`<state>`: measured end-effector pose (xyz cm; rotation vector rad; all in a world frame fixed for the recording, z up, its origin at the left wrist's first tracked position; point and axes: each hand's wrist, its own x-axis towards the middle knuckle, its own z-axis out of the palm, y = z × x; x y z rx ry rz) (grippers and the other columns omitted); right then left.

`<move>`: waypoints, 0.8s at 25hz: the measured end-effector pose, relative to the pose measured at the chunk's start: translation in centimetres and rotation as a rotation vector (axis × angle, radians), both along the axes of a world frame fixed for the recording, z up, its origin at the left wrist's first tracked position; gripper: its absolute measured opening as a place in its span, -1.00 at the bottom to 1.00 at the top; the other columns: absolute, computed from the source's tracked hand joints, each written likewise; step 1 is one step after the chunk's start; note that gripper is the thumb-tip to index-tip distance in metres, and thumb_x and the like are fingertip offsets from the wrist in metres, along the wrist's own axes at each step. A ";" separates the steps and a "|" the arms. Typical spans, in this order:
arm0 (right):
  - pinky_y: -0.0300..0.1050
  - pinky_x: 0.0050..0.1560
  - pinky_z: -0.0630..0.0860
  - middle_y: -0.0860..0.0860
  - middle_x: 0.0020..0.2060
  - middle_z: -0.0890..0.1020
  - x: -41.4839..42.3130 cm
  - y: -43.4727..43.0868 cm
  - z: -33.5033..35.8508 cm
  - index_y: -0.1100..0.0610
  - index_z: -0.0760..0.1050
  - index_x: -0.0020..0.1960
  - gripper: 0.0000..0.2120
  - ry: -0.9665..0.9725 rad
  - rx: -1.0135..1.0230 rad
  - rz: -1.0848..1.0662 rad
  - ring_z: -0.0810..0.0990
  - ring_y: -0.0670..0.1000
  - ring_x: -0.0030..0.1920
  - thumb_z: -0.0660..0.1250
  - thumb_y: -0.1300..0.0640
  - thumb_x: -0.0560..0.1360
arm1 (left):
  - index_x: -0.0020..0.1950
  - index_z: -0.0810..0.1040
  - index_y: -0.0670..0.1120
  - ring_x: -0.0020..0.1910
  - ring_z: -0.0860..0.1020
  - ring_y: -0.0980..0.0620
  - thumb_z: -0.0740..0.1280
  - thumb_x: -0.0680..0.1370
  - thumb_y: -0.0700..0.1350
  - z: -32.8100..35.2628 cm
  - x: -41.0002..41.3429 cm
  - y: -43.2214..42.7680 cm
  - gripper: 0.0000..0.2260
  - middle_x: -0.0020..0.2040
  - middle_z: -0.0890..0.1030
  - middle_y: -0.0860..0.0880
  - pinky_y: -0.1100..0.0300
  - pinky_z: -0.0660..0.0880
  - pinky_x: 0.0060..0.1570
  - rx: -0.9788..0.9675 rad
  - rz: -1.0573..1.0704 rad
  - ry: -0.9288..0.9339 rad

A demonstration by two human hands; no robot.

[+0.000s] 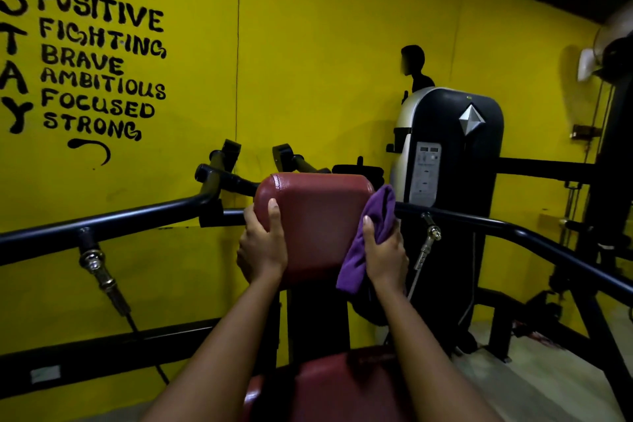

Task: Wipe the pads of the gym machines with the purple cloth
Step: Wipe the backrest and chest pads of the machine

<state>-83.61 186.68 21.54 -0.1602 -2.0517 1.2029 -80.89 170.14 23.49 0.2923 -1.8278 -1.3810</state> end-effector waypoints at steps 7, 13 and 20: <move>0.00 0.18 0.36 0.27 0.31 0.42 5.0 1.2 -3.5 0.22 0.16 0.44 -0.43 -0.199 -0.021 0.172 0.43 0.27 0.28 0.17 -0.08 0.56 | 0.43 0.26 -0.05 0.26 0.47 -0.17 0.04 0.57 0.24 -3.2 2.9 -2.2 -0.47 0.33 0.48 -0.14 -0.05 0.42 0.26 0.066 -0.371 -0.161; -0.09 0.14 0.37 0.13 0.28 0.50 10.7 2.8 -5.7 0.07 0.24 0.43 -0.53 -0.272 0.176 0.350 0.48 0.15 0.26 0.22 0.00 0.56 | 0.31 0.42 -0.06 0.24 0.48 -0.12 0.17 0.59 0.10 -7.9 8.6 -3.6 -0.64 0.29 0.50 -0.11 0.05 0.41 0.11 0.052 -0.391 -0.278; 0.01 0.23 0.36 0.10 0.22 0.49 16.6 6.1 -11.5 -0.02 0.30 0.39 -0.51 -0.485 0.630 0.654 0.45 0.11 0.23 0.31 0.03 0.50 | 0.19 0.54 -0.14 0.10 0.52 -0.01 0.24 0.58 -0.08 -13.4 17.9 -1.0 -0.76 0.12 0.58 -0.09 0.19 0.39 0.02 -0.173 -0.380 -0.328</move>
